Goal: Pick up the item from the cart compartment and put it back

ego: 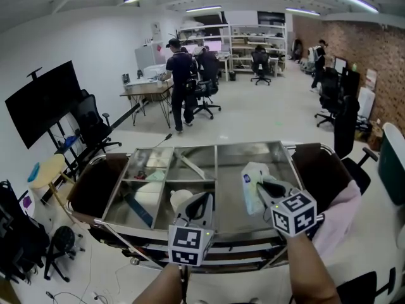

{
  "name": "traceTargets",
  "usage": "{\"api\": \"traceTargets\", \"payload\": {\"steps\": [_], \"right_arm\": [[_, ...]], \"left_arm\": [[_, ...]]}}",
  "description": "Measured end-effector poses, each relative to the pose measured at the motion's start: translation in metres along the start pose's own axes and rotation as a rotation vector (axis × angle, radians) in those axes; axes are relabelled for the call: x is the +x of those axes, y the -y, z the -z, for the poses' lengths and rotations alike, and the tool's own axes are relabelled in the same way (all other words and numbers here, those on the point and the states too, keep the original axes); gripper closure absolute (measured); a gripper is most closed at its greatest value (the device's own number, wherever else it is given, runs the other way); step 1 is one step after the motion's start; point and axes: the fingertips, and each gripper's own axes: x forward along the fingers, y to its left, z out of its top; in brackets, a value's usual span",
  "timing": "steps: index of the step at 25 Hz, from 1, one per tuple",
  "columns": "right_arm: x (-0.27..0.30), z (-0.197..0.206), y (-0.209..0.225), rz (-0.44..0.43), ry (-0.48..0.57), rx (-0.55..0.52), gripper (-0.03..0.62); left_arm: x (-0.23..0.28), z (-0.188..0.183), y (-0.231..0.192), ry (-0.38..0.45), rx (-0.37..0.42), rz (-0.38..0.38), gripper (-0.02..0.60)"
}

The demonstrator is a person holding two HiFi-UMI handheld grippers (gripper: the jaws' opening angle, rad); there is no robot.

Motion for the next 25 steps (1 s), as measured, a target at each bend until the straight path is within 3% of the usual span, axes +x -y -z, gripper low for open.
{"api": "traceTargets", "payload": {"steps": [25], "right_arm": [[0.123,0.022,0.056,0.036,-0.109,0.021,0.562]], "left_arm": [[0.042,0.014,-0.045,-0.027,-0.016,-0.039,0.582]]}}
